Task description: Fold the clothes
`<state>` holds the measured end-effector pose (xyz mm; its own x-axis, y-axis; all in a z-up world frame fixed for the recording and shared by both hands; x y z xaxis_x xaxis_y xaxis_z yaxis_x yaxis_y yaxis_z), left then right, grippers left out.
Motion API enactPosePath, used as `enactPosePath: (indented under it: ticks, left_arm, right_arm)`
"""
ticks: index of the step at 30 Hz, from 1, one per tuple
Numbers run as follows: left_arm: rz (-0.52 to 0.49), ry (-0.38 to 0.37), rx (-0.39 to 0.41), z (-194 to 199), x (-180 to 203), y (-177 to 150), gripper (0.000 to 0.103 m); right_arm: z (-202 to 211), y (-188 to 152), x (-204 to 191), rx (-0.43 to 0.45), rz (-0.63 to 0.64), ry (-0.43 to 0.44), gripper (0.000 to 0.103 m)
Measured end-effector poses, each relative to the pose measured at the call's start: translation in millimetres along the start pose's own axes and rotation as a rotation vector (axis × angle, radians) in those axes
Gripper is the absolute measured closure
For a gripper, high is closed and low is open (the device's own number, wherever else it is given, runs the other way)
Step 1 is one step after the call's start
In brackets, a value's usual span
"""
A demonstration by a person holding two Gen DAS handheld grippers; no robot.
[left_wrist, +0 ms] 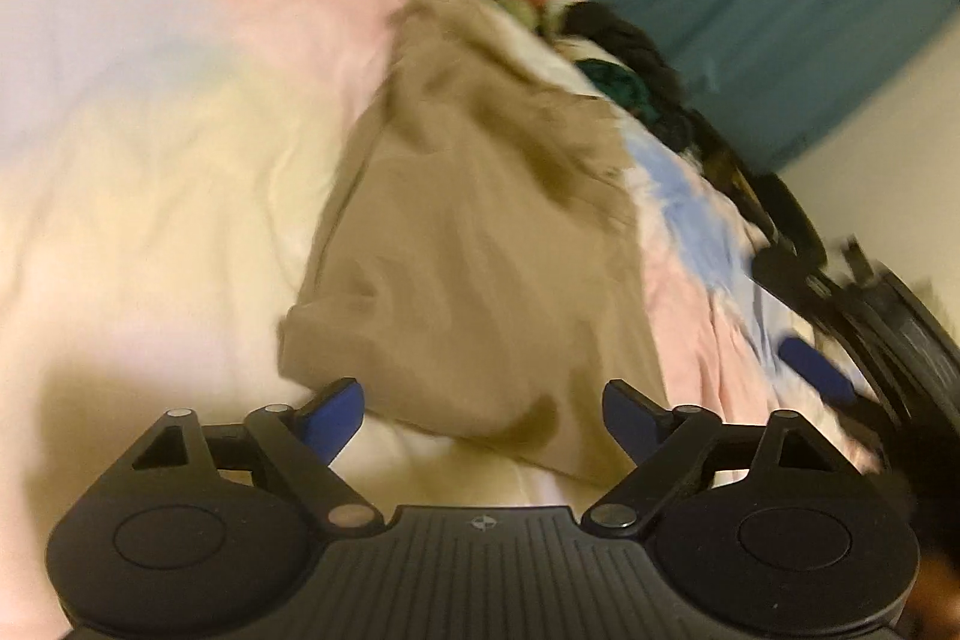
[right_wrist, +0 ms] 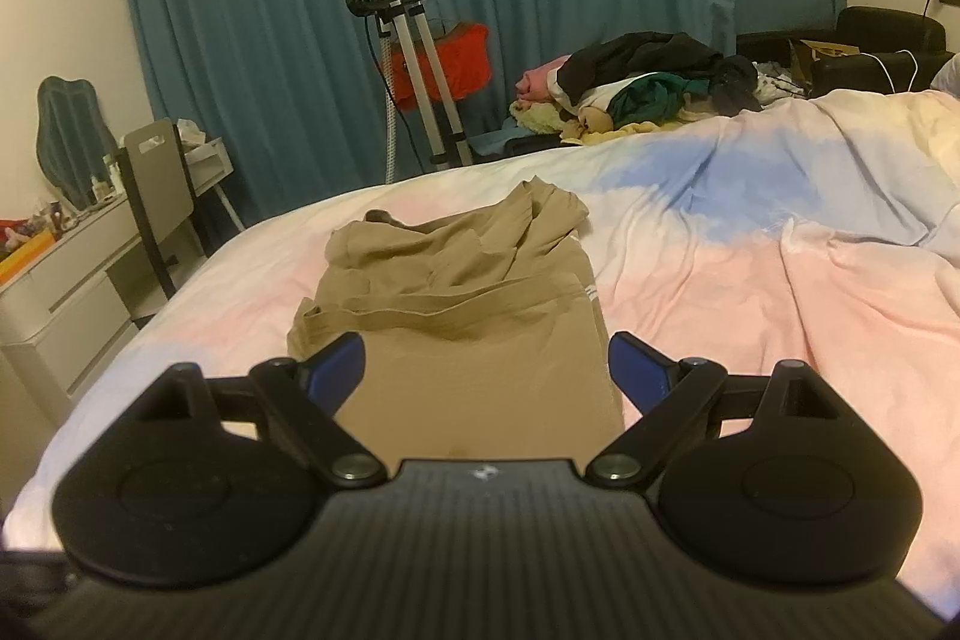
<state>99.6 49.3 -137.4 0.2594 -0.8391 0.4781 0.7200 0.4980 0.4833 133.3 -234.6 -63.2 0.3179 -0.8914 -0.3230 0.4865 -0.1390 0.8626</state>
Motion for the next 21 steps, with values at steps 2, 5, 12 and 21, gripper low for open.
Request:
enactPosePath:
  ticks: [2, 5, 12, 21]
  left_arm:
    - [0.076, 0.002, -0.019, -10, -12, 2, 0.022]
    - [0.131, 0.015, -0.010, -16, -20, 6, 0.038]
    - [0.249, 0.012, 0.023, -6, -40, 8, 0.088]
    - [0.296, 0.005, 0.137, 28, -47, 8, 0.094]
  right_arm:
    - [-2, -2, 0, -0.007, -0.002, -0.003, 0.014]
    - [-5, -4, 2, -0.020, -0.009, -0.007, 0.014]
    - [-7, -10, 7, -0.050, -0.040, -0.014, 0.014]
    - [4, -26, 36, -0.130, -0.337, 0.034, 0.014]
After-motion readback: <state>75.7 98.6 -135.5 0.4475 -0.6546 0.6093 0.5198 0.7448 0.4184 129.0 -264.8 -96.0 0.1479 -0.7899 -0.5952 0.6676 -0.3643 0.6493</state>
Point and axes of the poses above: each gripper's, at about its wrist camera, not at the fingertips, and z roughly against the way its jaws point, x to its right, y to its top, the point moved 3 cm from there along -z, roughly the way its jaws point, and after that the axes turned 9 degrees about y, right-handed, at the moved point
